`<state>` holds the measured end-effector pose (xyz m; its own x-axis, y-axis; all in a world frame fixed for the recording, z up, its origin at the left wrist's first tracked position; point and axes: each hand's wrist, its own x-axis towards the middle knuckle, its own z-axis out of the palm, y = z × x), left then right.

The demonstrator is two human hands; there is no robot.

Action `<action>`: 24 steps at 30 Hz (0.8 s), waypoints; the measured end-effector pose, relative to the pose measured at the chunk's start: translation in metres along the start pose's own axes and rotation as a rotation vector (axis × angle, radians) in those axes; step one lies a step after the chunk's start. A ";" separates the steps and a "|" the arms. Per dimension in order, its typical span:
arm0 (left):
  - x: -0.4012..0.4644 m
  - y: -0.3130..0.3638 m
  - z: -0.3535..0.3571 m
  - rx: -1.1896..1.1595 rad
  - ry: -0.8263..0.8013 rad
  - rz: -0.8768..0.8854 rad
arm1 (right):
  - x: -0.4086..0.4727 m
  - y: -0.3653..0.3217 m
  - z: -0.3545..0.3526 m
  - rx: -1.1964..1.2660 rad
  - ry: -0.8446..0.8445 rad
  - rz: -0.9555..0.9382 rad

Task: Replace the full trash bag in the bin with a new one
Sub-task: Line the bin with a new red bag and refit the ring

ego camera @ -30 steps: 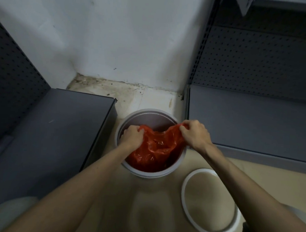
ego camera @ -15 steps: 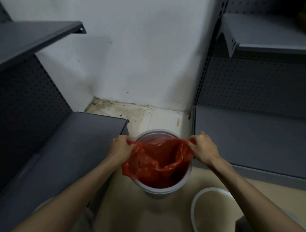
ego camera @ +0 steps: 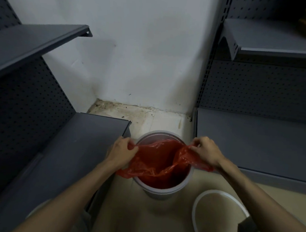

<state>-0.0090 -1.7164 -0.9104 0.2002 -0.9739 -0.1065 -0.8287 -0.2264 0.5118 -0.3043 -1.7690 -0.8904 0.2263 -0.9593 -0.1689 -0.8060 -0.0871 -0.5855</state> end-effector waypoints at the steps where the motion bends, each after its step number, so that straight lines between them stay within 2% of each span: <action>1: 0.000 -0.002 0.001 0.011 0.021 0.009 | 0.001 0.004 -0.001 0.043 -0.019 0.011; 6: 0.000 -0.008 0.005 -0.015 0.053 0.009 | -0.003 0.009 -0.002 0.140 -0.119 0.018; 12: 0.001 -0.004 0.002 -0.008 0.088 0.012 | -0.012 -0.011 -0.009 0.331 -0.274 0.143; 18: 0.002 -0.002 -0.004 -0.009 0.104 0.007 | -0.010 -0.011 -0.006 0.141 -0.301 0.202; 22: -0.001 -0.003 -0.007 -0.007 0.104 0.018 | -0.018 -0.011 -0.009 0.108 -0.411 0.189; 24: -0.002 -0.003 -0.008 -0.007 0.111 0.025 | -0.019 -0.011 -0.008 0.094 -0.388 0.161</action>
<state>-0.0030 -1.7132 -0.9052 0.2364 -0.9717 0.0013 -0.8306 -0.2014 0.5192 -0.3035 -1.7521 -0.8745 0.3053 -0.7851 -0.5389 -0.7986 0.0972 -0.5940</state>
